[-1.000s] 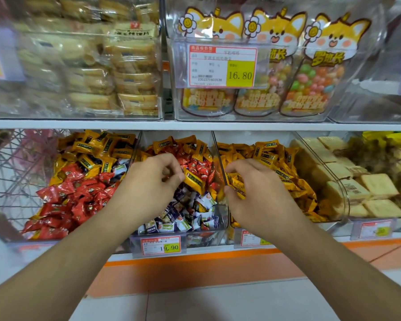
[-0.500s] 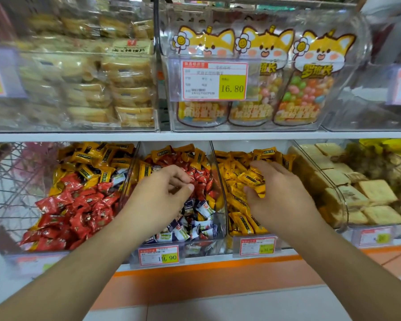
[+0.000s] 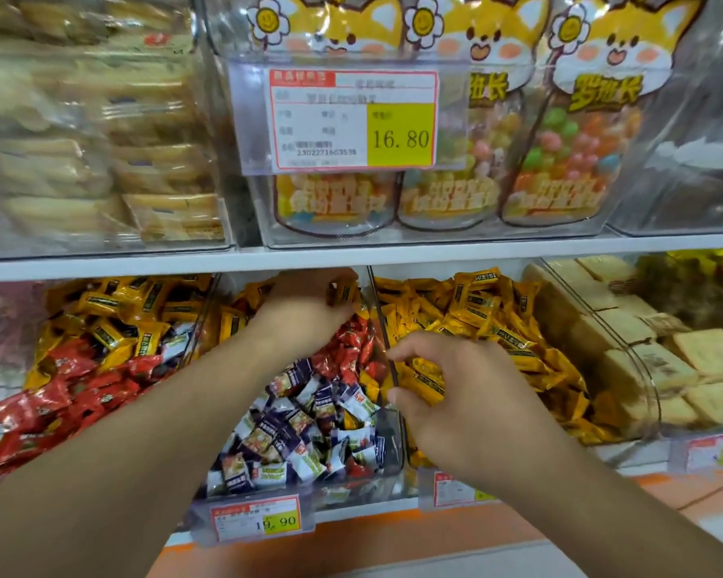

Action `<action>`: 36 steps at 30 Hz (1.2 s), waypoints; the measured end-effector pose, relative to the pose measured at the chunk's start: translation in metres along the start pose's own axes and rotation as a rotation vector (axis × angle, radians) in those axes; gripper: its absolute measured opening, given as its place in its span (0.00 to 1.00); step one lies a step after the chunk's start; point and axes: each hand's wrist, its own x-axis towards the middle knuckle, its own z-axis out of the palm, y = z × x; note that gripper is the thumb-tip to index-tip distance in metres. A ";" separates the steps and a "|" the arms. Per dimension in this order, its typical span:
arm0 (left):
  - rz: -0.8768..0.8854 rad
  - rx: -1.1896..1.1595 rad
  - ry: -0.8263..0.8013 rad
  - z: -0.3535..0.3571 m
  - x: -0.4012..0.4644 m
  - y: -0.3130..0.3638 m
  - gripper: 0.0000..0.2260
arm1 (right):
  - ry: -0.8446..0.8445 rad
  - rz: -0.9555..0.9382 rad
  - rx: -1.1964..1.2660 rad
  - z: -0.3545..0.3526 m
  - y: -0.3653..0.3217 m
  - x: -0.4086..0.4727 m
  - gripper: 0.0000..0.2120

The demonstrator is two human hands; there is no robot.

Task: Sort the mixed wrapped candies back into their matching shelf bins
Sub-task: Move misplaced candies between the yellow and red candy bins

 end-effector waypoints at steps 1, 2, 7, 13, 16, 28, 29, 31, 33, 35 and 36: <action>0.002 0.007 -0.030 0.003 0.004 0.000 0.20 | 0.005 -0.004 0.004 0.000 -0.001 0.000 0.15; 0.013 0.028 -0.056 0.006 0.006 0.001 0.21 | 0.010 -0.007 -0.004 0.001 -0.001 0.001 0.14; 0.045 0.037 -0.033 0.018 0.009 -0.002 0.18 | 0.027 -0.017 -0.043 0.005 -0.001 0.003 0.11; 0.051 -0.018 0.090 0.012 0.001 0.003 0.11 | 0.000 -0.031 -0.042 0.006 -0.002 0.003 0.14; 0.015 -0.106 0.168 0.001 -0.015 0.002 0.09 | -0.019 -0.026 -0.034 0.005 -0.001 0.003 0.14; -0.110 -0.664 0.028 -0.065 -0.130 0.036 0.08 | -0.009 -0.161 -0.017 -0.003 -0.017 -0.003 0.28; -0.098 -0.691 0.008 -0.067 -0.135 0.038 0.08 | -0.009 -0.169 -0.005 -0.002 -0.018 -0.006 0.25; -0.108 -0.728 -0.020 -0.068 -0.142 0.040 0.08 | 0.024 -0.190 -0.005 -0.001 -0.018 -0.010 0.15; -0.116 -0.755 -0.034 -0.067 -0.146 0.041 0.08 | 0.043 -0.208 -0.004 -0.001 -0.018 -0.014 0.10; -0.112 -0.763 -0.036 -0.067 -0.148 0.041 0.09 | 0.007 -0.212 0.018 -0.001 -0.018 -0.018 0.11; -0.109 -0.759 -0.038 -0.068 -0.148 0.041 0.08 | -0.015 -0.217 0.025 -0.001 -0.018 -0.021 0.11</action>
